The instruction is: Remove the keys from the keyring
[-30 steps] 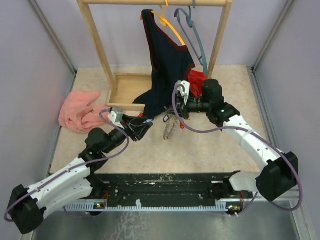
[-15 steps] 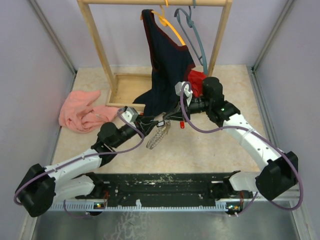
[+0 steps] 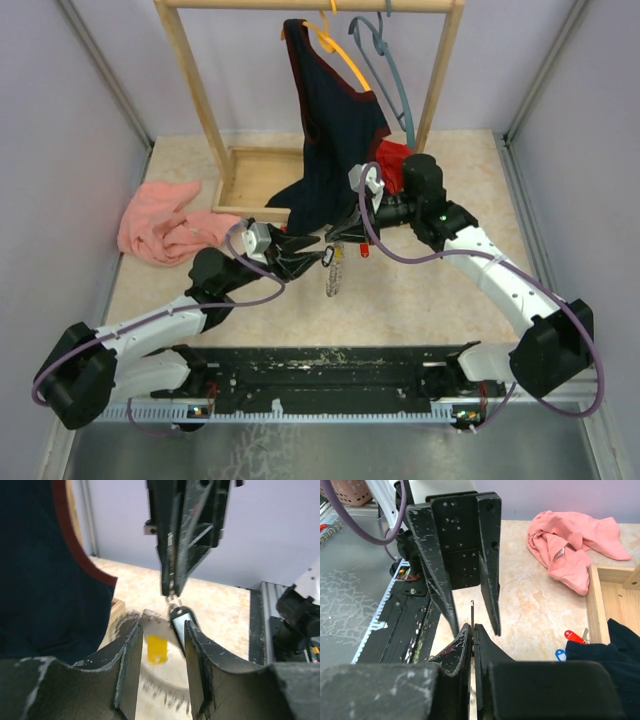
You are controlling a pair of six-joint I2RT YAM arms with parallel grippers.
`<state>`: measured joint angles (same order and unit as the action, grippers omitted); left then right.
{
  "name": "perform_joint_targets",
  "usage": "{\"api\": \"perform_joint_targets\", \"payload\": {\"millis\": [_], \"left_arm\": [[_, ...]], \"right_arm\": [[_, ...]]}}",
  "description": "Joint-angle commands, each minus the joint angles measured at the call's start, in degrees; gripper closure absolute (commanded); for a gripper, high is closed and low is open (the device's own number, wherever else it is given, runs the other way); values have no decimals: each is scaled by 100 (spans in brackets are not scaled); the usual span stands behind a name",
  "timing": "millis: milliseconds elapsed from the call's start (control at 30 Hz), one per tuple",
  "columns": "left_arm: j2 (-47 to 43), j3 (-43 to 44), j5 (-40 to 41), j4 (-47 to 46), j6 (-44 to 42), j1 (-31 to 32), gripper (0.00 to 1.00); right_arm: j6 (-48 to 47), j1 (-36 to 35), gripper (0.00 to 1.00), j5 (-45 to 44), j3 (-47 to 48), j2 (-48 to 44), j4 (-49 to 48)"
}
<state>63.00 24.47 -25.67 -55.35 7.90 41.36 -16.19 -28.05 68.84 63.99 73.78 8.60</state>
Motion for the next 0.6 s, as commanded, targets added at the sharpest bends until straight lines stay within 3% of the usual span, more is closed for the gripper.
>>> {"api": "perform_joint_targets", "payload": {"millis": [0,233,433,567], "left_arm": [[-39,10,-579,-454,228,-23,55],[-11,51,-571,-393,89,-23,55],[-799,-280,266,-87,-152,-102,57],[-904,-399,583,399,-562,-138,70]], "right_arm": [[86,19,100,225,286,-19,-323],[155,19,100,331,266,-23,-379],[100,19,100,592,261,-22,-335],[46,19,100,778,305,-17,-248]]}}
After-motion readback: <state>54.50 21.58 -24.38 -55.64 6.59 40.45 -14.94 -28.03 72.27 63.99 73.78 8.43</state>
